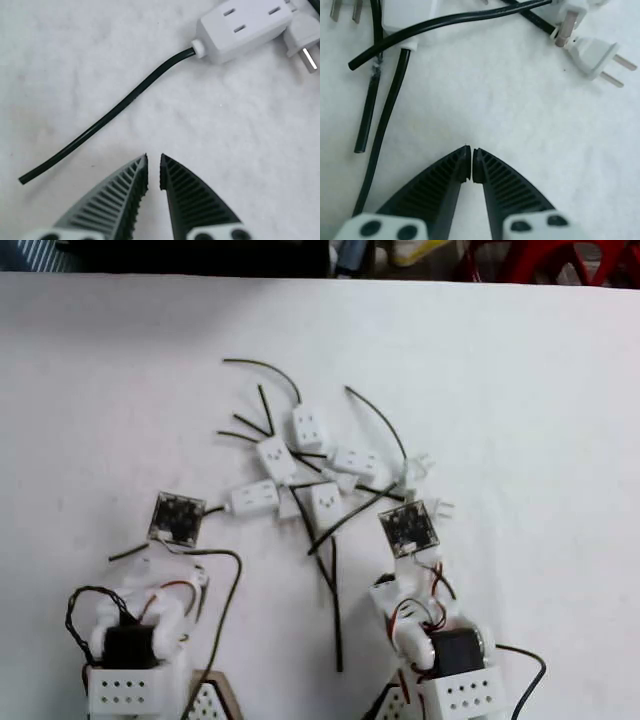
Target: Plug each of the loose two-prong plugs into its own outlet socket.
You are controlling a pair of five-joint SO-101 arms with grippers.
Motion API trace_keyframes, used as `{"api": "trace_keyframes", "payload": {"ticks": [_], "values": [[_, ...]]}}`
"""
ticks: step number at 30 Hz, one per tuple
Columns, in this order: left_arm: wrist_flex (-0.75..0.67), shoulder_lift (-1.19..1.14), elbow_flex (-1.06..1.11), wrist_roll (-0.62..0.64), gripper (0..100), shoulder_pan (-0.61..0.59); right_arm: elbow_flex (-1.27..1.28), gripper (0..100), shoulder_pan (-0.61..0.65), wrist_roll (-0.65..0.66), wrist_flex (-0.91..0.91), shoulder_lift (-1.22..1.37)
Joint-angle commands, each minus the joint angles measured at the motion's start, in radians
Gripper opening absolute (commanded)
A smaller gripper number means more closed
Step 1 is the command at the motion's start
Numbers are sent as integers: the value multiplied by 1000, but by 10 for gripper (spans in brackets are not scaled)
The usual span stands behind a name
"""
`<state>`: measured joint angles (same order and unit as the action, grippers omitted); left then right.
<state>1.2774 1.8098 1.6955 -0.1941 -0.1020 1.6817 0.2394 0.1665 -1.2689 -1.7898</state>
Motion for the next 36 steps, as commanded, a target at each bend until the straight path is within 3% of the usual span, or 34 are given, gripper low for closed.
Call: {"api": "trace_keyframes", "payload": {"ticks": [1, 8, 13, 21, 26, 31, 36], "values": [[6, 8, -3, 6, 69, 12, 9, 19, -2, 8, -2, -10], [8, 8, -94, 0, 72, 4, 9, 21, 15, 9, -2, -10], [-37, 10, -107, 0, 68, 2, -12, 21, -44, 20, 13, -12], [-52, 10, -91, 0, 68, -24, -117, 21, -254, 362, 223, -10], [-52, 10, -92, 0, 68, -51, -265, 21, -209, 364, 211, -7], [-57, 10, -87, -2, 68, -51, -493, 21, -87, 371, 156, 28], [-75, 10, -84, -2, 68, -74, -680, 21, -13, 368, 160, 341]]}}
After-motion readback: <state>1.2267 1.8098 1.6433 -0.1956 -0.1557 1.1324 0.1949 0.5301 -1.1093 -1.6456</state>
